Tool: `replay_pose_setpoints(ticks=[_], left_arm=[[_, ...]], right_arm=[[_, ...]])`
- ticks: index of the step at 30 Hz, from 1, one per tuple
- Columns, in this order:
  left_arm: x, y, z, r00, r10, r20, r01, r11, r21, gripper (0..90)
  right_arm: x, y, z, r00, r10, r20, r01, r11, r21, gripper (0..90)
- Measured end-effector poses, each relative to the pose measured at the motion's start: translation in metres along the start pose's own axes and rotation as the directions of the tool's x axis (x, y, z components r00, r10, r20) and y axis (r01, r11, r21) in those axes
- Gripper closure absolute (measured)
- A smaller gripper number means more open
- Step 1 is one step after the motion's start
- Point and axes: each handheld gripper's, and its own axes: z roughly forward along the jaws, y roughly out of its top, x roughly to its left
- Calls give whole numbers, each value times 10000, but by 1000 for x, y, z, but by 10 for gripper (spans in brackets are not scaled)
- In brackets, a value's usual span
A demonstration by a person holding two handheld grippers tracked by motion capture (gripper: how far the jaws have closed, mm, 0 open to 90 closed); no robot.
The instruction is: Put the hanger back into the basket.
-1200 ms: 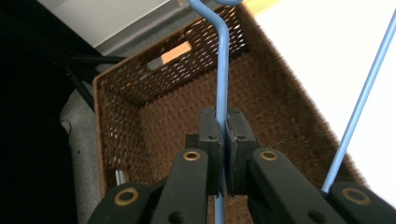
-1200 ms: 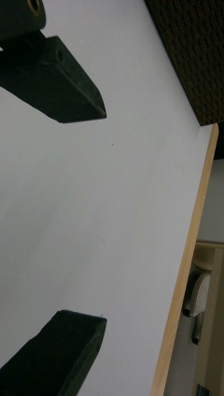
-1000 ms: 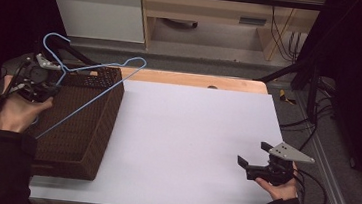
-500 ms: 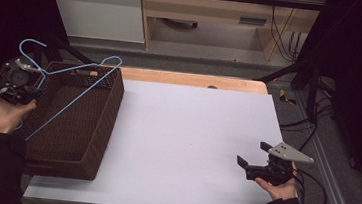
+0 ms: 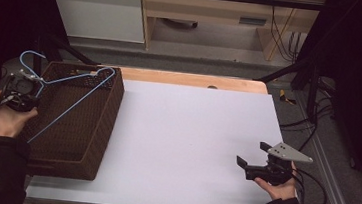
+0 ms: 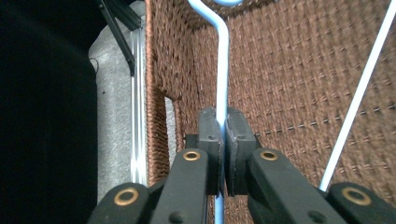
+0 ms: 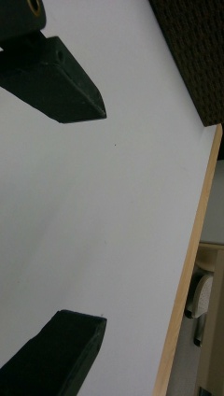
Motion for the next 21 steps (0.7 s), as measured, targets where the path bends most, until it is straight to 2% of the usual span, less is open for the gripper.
replay_pose_setpoints(ticks=[2,4,10,16,21], left_arm=[[-1,-2,3,10000,24,-67,-23,10000,70,869],[-5,-7,13,9999,50,-99,-47,9996,280,869],[-13,-14,27,10000,28,-35,-26,9990,451,869],[-23,-19,38,9996,115,257,-132,9976,680,867],[-33,-21,44,9973,223,705,-281,9961,836,858]], right_arm=[[0,0,0,10000,1,-4,-1,10000,3,33],[1,0,1,10000,21,-27,-21,10000,4,33],[1,0,1,10000,21,-21,-21,10000,14,33],[1,0,1,10000,25,-9,-25,10000,10,33],[1,0,1,10000,14,-14,-14,10000,14,32]])
